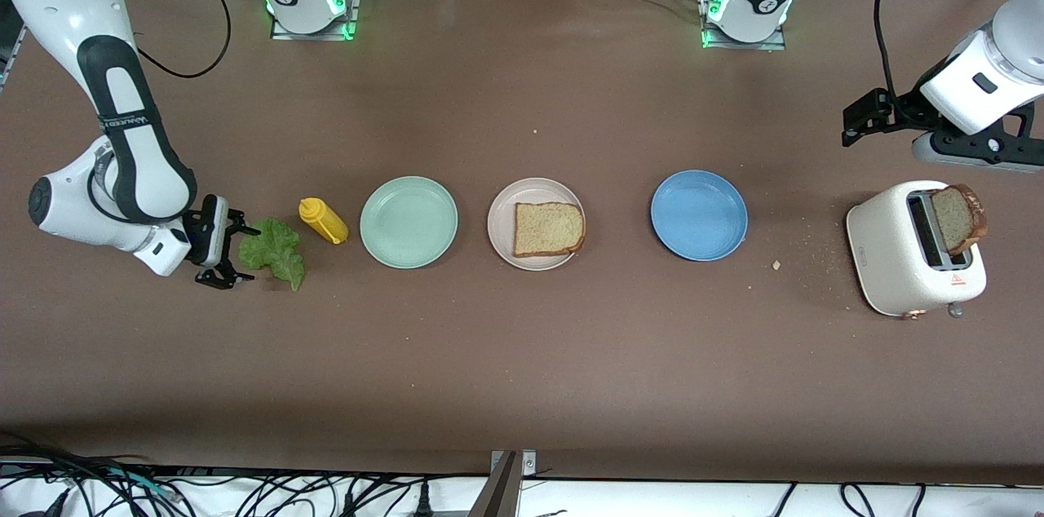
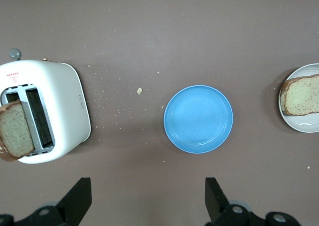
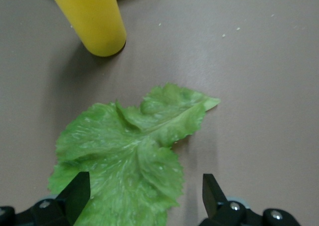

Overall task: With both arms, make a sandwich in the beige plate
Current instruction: 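Move the right gripper onto the green lettuce leaf and grasp it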

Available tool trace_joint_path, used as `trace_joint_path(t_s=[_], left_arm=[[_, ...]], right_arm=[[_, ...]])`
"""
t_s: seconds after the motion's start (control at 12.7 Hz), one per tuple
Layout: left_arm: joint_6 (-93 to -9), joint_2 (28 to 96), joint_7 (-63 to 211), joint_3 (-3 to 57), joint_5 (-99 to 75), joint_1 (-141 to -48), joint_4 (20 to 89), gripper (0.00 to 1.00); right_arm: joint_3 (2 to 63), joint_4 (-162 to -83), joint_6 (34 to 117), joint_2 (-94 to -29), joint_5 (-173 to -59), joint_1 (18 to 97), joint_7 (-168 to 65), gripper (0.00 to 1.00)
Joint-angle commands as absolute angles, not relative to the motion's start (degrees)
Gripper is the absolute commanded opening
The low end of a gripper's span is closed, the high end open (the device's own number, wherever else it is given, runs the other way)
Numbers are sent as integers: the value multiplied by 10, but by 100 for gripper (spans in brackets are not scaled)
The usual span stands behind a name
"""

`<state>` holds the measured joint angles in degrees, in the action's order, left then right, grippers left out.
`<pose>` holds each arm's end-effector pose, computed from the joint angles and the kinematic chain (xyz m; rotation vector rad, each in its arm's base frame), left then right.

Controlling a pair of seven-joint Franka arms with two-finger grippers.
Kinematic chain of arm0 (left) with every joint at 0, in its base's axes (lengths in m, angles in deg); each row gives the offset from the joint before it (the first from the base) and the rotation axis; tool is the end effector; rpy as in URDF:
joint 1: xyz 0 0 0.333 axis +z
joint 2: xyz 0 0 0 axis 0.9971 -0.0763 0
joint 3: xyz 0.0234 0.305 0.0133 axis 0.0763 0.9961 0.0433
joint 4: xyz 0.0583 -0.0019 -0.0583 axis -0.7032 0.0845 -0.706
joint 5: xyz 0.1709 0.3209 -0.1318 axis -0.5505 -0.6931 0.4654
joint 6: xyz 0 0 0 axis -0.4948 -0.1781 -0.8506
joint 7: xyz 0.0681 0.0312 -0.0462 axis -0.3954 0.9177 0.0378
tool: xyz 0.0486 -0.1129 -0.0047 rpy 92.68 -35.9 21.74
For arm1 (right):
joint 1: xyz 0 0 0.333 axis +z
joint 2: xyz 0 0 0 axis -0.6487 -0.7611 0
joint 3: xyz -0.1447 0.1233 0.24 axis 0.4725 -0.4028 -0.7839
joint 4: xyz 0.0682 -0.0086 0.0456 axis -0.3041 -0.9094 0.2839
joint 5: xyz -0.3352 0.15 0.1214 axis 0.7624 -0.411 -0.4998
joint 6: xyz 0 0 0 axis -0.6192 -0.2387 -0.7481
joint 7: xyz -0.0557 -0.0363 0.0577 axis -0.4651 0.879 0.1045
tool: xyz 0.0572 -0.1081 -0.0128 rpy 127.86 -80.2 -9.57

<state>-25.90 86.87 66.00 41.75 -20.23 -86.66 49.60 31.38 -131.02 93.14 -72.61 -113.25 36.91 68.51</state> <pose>0.5501 -0.0424 0.5618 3.1232 -0.1579 -0.0703 0.6079 -0.0644 0.1621 -1.9677 -2.0485 -0.3971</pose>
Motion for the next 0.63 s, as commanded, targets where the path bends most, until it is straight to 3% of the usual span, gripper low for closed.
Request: trace_joint_path(t_s=[0.0, 0.08, 0.16, 0.24, 0.39, 0.55], left_arm=[[-255, 870, 647, 418, -200, -868, 492, 100], [-255, 870, 647, 418, -200, -868, 492, 100], [-255, 870, 647, 418, -200, -868, 492, 100], [-255, 870, 647, 418, -200, -869, 492, 100], [-255, 870, 647, 418, -200, -868, 492, 100], [-255, 870, 647, 418, -200, -868, 492, 100]], right_arm=[[308, -1323, 954, -727, -1120, 370, 673, 99], [308, -1323, 954, -727, -1119, 370, 666, 95], [308, -1323, 950, -726, -1119, 371, 665, 81], [308, -1323, 947, -724, -1121, 371, 668, 52], [309, -1323, 933, -722, -1124, 371, 673, 4], [312, -1323, 901, -705, -1124, 371, 672, 0]])
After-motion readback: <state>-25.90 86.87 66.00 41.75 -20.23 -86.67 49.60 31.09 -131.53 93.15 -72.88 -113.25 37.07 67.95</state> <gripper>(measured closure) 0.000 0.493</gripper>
